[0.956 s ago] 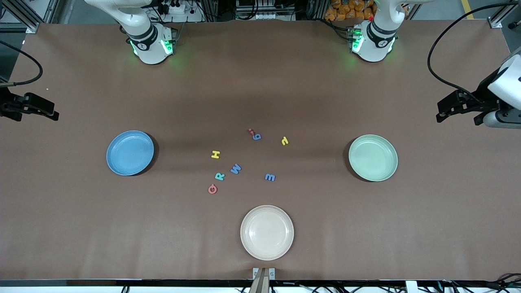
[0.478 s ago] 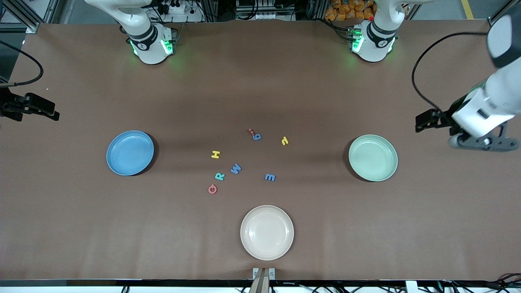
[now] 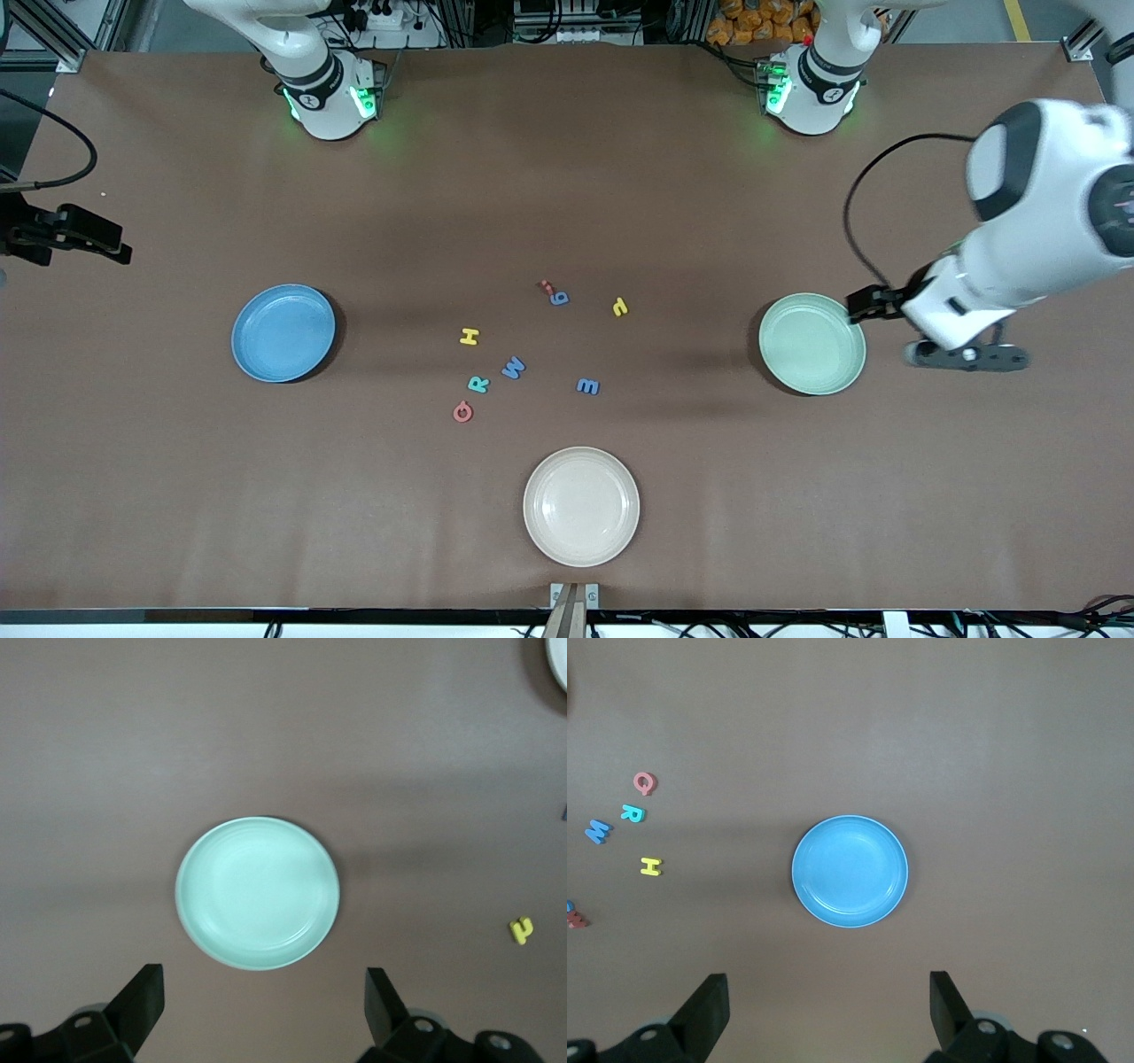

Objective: Sort uppercase to blue plate, lowercase to green plate
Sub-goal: 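Move both grippers toward the foam letters between the plates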

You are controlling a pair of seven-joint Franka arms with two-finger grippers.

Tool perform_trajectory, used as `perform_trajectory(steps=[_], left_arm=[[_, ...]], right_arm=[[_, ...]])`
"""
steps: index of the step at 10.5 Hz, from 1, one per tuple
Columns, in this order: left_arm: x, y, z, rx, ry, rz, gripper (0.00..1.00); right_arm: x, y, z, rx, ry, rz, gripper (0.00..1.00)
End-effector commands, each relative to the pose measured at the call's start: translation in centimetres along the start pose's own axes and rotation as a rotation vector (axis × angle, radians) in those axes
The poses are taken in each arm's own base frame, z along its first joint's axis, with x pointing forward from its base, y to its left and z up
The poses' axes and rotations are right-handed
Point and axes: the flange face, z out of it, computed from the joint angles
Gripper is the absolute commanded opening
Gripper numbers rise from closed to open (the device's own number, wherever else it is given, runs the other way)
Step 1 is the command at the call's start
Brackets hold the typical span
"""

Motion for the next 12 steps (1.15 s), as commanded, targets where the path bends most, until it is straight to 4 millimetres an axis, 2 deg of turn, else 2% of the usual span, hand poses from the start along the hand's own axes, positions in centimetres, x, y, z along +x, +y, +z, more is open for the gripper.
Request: perform_trajectory(steps=[1, 3, 4, 8, 9, 10, 12], left_arm=[[-0.4, 2.8, 2.0, -0.022, 0.027, -0.053, 1.0], [0.1, 5.2, 3.9, -0.027, 0.034, -0.087, 1.0], [0.0, 6.7, 5.0, -0.027, 0.028, -0.106, 1.0], [-0.4, 13.7, 10.0, 0.028, 0.061, -0.25, 1.0], [-1.0, 16.3, 12.0, 0.032, 0.06, -0.282, 1.0], [-1.2, 17.2, 13.8, 0.06, 0.059, -0.315, 1.0], [-1.9, 19.4, 16.8, 0.072, 0.046, -0.357, 1.0]], right_arm=[[0.6, -1.1, 4.8, -0.007, 0.007, -0.007, 1.0], [0.6, -2.1, 8.4, 0.004, 0.011, 0.001, 1.0], [0.7, -3.6, 9.7, 0.023, 0.011, 0.048, 1.0], [0.7, -11.8, 13.2, 0.039, 0.047, 0.175, 1.0], [0.3, -14.2, 14.8, 0.043, 0.055, 0.23, 1.0], [-0.6, -17.2, 17.1, 0.053, 0.064, 0.299, 1.0], [-2.9, -22.2, 23.1, 0.098, 0.108, 0.41, 1.0]])
